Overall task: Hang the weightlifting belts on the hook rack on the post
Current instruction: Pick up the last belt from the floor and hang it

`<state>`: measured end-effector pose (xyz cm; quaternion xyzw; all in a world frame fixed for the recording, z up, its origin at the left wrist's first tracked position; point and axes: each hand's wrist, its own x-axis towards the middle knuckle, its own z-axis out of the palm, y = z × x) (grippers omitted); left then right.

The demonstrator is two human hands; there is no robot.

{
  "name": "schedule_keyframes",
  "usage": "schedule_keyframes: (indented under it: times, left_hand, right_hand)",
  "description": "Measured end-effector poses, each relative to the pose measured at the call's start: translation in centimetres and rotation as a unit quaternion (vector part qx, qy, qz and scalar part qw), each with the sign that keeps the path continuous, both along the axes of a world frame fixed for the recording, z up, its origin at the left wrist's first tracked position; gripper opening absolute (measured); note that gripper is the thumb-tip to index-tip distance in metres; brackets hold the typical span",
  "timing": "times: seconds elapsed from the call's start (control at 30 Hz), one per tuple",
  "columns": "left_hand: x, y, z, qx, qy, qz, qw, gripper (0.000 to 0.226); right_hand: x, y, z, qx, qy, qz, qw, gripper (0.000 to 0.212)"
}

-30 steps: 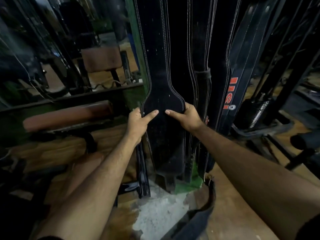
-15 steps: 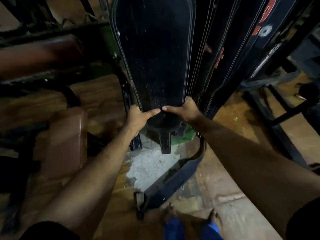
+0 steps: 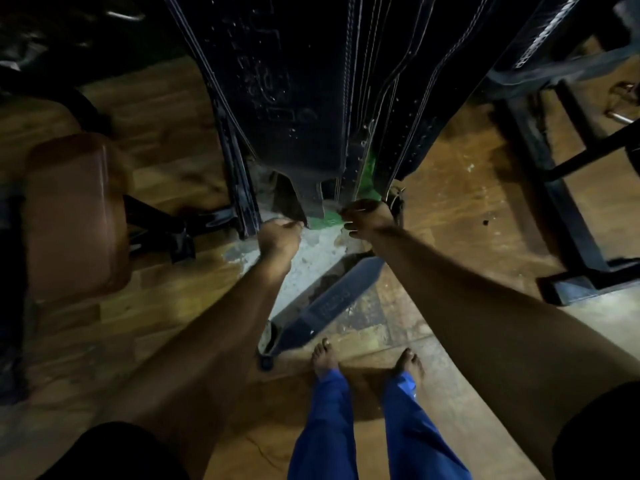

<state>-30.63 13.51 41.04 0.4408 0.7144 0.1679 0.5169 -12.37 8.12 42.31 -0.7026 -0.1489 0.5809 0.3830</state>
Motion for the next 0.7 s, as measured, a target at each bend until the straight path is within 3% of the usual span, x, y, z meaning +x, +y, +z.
schedule_keyframes:
  times: [0.07,0.17,0.3,0.43,0.57,0.7]
  left_hand:
    - [1.2,-1.5,0.0,-0.003,-0.016,-0.042,0.999,0.023]
    - [4.2,-3.0,-0.1,-0.007,-0.05,-0.104,0.993,0.015]
    - [9.2,-4.7,-4.7,-0.035,-0.062,-0.185,0.98,0.021]
    - [14.3,-6.3,-14.2,-0.068,-0.028,-0.26,0.963,0.031]
    - [19.4,-8.0,-25.0,-0.064,0.008,-0.319,0.945,0.008]
    - [22.3,-9.0,-37.6,-0.08,0.052,-0.366,0.926,0.035]
  right_hand:
    - [0.5,-0.6,0.2,-0.016,0.038,-0.022,0.999,0.011]
    - [1.8,-2.3,-0.9,-0.032,0.025,-0.018,0.999,0.024]
    - [5.3,-5.8,-5.8,-0.049,-0.021,-0.018,0.998,0.008]
    - [9.5,-9.8,-13.9,-0.082,-0.002,-0.071,0.994,0.017]
    - [13.3,-11.9,-25.2,-0.117,0.019,-0.118,0.986,0.012]
    - [15.8,-12.2,-37.4,-0.139,0.045,-0.139,0.979,0.007]
